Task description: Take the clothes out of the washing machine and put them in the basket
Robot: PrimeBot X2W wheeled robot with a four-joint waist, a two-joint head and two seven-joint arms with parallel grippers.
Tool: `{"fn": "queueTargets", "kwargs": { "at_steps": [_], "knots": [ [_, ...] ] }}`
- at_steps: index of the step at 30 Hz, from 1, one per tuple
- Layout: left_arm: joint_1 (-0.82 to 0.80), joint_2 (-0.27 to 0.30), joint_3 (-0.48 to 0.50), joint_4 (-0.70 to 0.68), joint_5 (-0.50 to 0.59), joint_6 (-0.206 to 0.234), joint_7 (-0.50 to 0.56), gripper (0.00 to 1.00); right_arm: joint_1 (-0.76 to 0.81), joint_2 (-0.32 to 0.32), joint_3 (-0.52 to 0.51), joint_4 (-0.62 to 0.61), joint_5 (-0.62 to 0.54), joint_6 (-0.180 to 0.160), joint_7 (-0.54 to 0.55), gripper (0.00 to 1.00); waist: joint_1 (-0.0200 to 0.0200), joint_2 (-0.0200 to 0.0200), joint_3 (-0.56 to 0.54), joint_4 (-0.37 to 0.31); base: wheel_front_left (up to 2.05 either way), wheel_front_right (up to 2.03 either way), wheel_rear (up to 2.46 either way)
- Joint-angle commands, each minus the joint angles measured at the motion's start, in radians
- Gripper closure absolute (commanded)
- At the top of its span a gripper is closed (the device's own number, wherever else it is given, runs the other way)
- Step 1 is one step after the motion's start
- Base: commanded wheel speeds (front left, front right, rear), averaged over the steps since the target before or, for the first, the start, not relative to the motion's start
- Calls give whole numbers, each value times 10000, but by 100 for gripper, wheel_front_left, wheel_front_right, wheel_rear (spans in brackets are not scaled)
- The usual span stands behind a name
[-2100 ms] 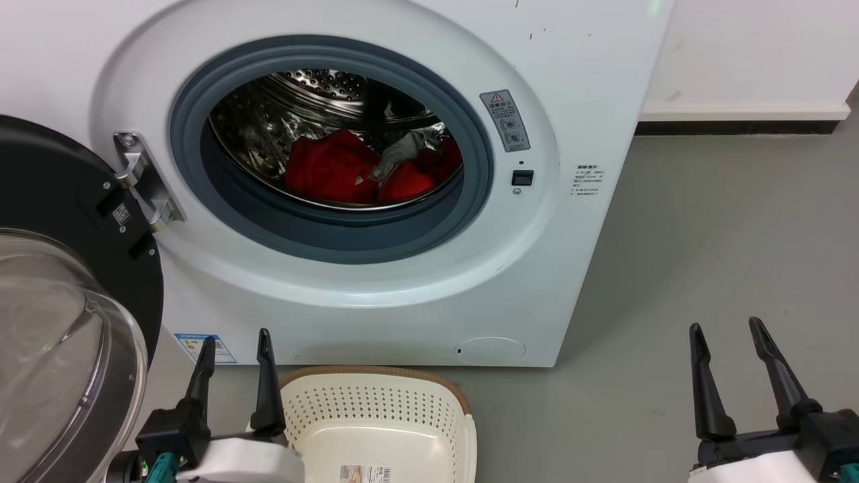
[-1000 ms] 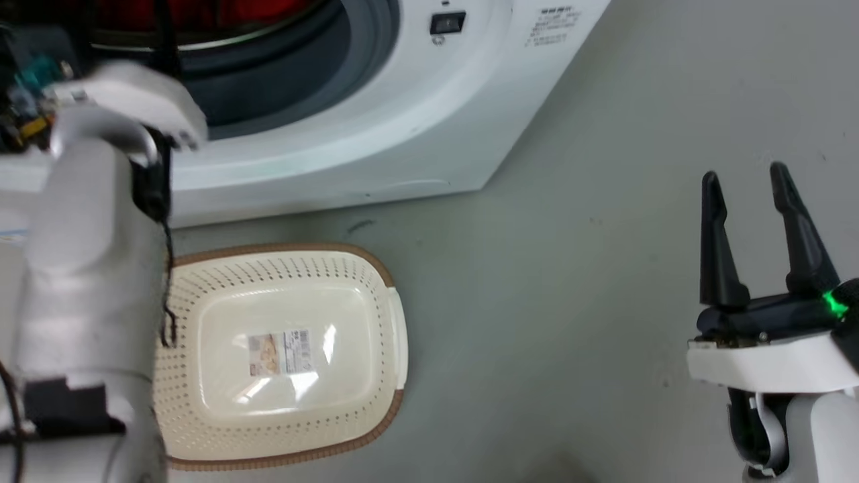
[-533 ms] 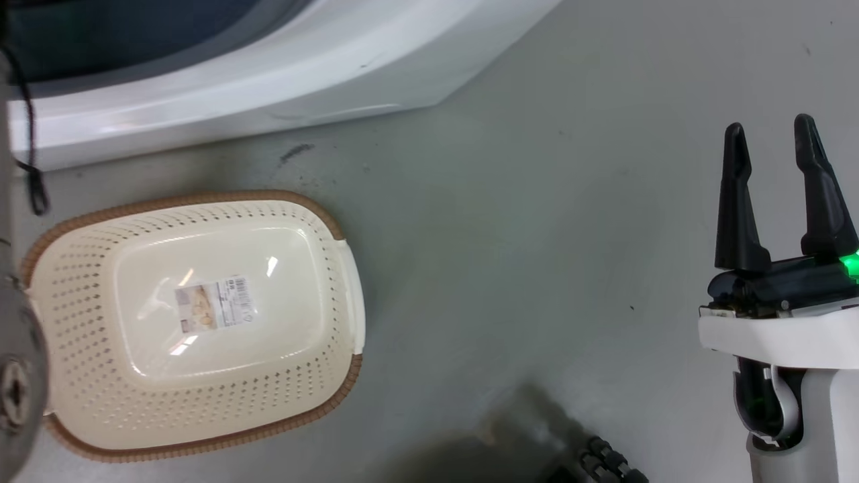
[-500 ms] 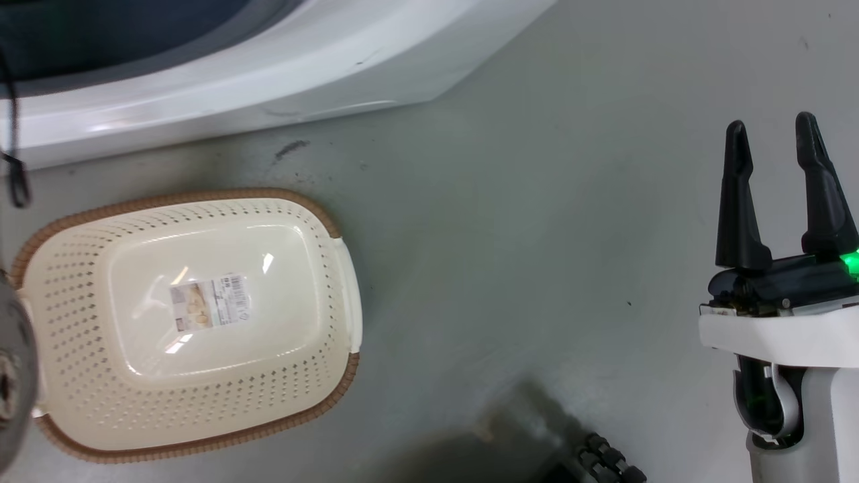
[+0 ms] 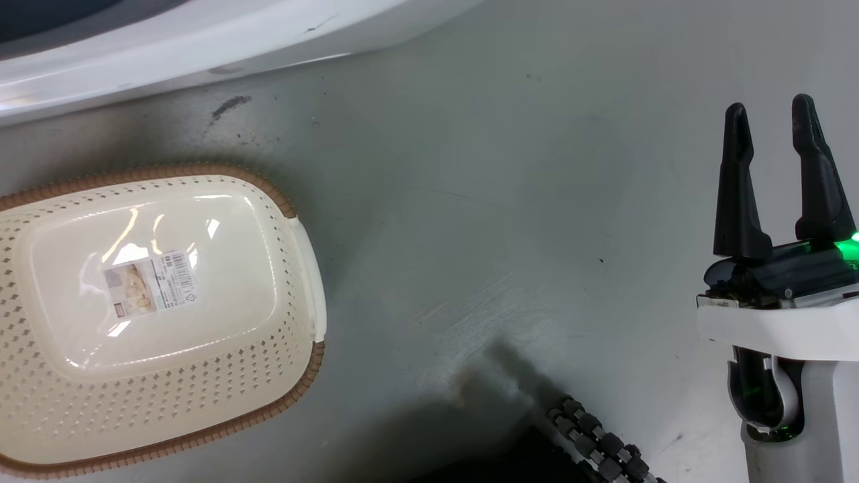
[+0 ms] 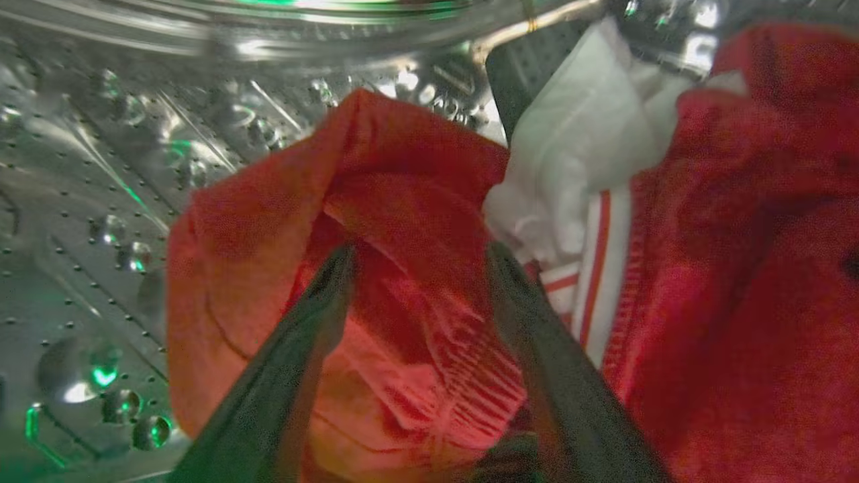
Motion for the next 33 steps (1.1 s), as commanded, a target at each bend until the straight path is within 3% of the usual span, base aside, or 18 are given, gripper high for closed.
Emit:
{"fn": "queueTargets", "kwargs": {
  "at_steps": [1, 17, 18, 19, 28, 33],
  "knots": [
    [-97, 89, -74, 92, 109, -33, 177, 0, -135, 23, 21, -35, 108, -7, -21, 0, -1, 0, 111, -73, 0, 0, 0],
    [476, 434, -482, 311, 114, 162, 354, 0, -221, 23, 64, 3, 288, -7, -21, 0, -1, 0, 419, -271, 0, 0, 0],
    [490, 455, -555, 288, 147, 120, 300, 61, -220, 23, 57, 10, 290, -7, -21, 0, -1, 0, 411, -266, 0, 0, 0],
    [481, 468, -592, 266, 139, 101, 237, 100, -220, 22, 49, 16, 290, -7, -21, 0, -1, 0, 402, -260, 0, 0, 0],
    [590, 379, -677, 65, -132, 20, -885, 100, -168, 22, -44, 41, 125, -7, -21, 0, -1, 0, -55, -133, 0, 0, 0],
    [1331, -16, -534, 85, -575, -43, -2274, 100, -6, 20, -236, 88, -163, -7, -21, 0, -1, 0, -823, 228, 0, 0, 0]
  ]
}}
